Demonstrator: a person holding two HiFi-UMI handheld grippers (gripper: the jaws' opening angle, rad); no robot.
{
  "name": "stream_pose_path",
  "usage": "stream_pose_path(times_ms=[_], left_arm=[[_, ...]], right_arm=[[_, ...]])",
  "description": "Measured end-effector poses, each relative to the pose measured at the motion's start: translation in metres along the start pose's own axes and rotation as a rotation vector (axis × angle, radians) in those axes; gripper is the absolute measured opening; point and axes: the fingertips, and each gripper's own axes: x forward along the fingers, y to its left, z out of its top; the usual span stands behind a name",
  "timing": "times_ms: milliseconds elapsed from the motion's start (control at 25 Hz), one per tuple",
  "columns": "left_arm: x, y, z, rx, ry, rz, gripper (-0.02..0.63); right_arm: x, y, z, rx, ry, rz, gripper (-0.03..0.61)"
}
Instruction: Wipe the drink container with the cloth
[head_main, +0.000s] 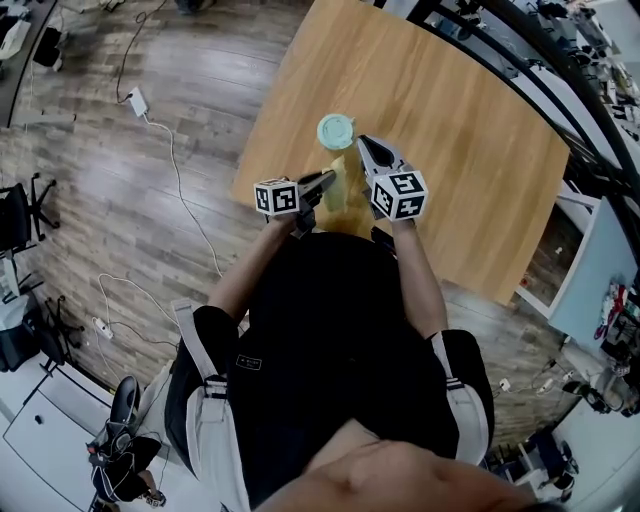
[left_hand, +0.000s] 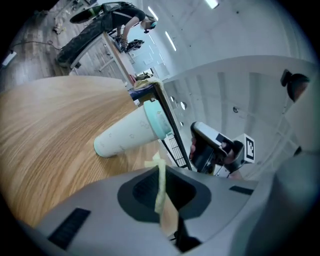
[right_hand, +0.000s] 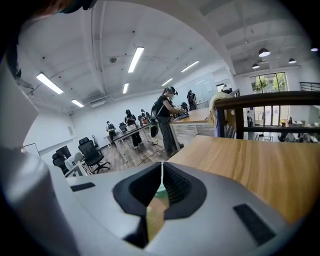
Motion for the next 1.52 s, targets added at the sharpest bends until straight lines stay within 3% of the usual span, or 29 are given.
stream_pose_path(times_ms=[200,360,680,800,920,1200,1520], left_arm=[[-0.019,-0.033,0.013,0.120,-0.036,-0.005,0.034],[-0.033,-0.051,0.035,0.268,-0.104,0.048,0.034],[-0.064,-0.109,0.095,0.611,-0.325,0.121,0.034],[-0.073,-0.130,0.120,0.694,-0.402,0.188,0.034],[-0.080,-0.153,0.138,0.784,-0.469,0.184,0.034],[-0.093,-0.187,0.166,0.843,-0.592,0.217,0.034],[-0.078,-0.182,0.155,0.833,-0.542,0.192,0.034]], right_arm=[[-0.008,-0.001,-0.002,0.001,-0.017,-0.019,0.034],[-0.015,-0.008,-0.001,0.017,-0.041,-0.054,0.034],[-0.031,-0.009,0.009,0.011,-0.099,-0.121,0.034],[-0.042,-0.007,0.021,0.007,-0.142,-0.156,0.034],[-0.055,-0.001,0.034,0.001,-0.185,-0.176,0.034],[-0.085,0.012,0.059,-0.046,-0.282,-0.253,0.034],[-0.084,0.020,0.052,-0.059,-0.279,-0.242,0.034]])
